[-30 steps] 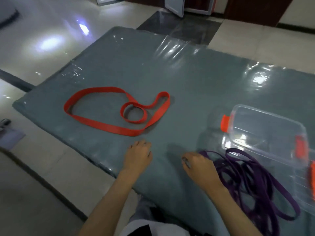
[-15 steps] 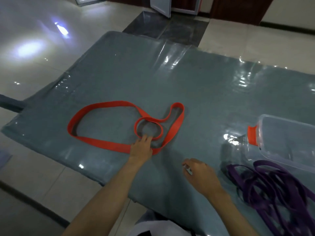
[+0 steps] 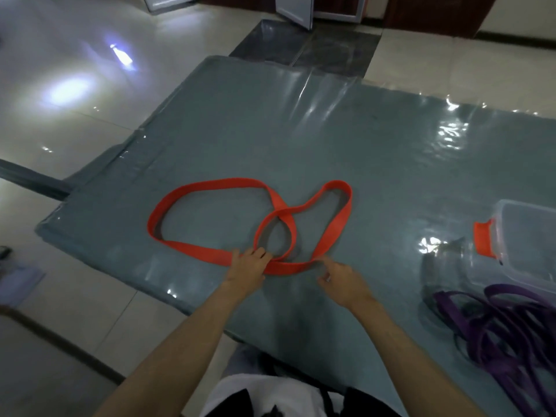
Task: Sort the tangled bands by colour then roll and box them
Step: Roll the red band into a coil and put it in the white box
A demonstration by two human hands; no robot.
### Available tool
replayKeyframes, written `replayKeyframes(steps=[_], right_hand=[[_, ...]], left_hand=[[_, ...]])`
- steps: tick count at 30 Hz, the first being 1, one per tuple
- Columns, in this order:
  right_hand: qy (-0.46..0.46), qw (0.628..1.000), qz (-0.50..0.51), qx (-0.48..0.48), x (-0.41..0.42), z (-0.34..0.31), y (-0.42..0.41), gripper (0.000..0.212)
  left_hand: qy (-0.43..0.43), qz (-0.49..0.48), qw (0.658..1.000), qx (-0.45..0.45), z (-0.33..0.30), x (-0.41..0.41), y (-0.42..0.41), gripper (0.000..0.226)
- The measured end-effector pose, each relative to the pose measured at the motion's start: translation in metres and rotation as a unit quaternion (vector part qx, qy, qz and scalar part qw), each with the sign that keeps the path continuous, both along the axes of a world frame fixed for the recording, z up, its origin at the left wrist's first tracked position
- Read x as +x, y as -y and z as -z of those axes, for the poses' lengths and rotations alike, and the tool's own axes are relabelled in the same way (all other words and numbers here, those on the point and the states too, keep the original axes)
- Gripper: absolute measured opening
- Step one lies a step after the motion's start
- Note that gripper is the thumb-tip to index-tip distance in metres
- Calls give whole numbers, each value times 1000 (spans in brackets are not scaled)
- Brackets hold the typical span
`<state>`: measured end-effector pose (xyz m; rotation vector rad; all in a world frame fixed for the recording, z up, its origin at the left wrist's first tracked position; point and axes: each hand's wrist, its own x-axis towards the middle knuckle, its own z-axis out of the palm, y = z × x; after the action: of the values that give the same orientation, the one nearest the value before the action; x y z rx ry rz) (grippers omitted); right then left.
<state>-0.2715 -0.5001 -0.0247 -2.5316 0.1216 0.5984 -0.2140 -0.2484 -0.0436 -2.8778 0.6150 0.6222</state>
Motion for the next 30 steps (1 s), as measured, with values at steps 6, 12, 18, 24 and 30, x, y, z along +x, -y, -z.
replayKeyframes(steps=[6, 12, 18, 24, 30], right_hand=[[-8, 989, 135, 61, 34, 28, -49, 70], [37, 950, 309, -23, 56, 44, -89, 30], [293, 876, 384, 0, 73, 18, -129, 68], [394, 890, 221, 58, 123, -8, -173, 82], [227, 969, 99, 13, 148, 10, -190, 50]], left_hand=[[26, 68, 997, -19, 21, 28, -61, 58], [35, 153, 986, -52, 28, 58, -107, 64], [50, 148, 980, -126, 9, 96, -134, 35], [67, 82, 977, -186, -13, 126, -161, 35], [25, 56, 989, -136, -9, 150, -216, 47]])
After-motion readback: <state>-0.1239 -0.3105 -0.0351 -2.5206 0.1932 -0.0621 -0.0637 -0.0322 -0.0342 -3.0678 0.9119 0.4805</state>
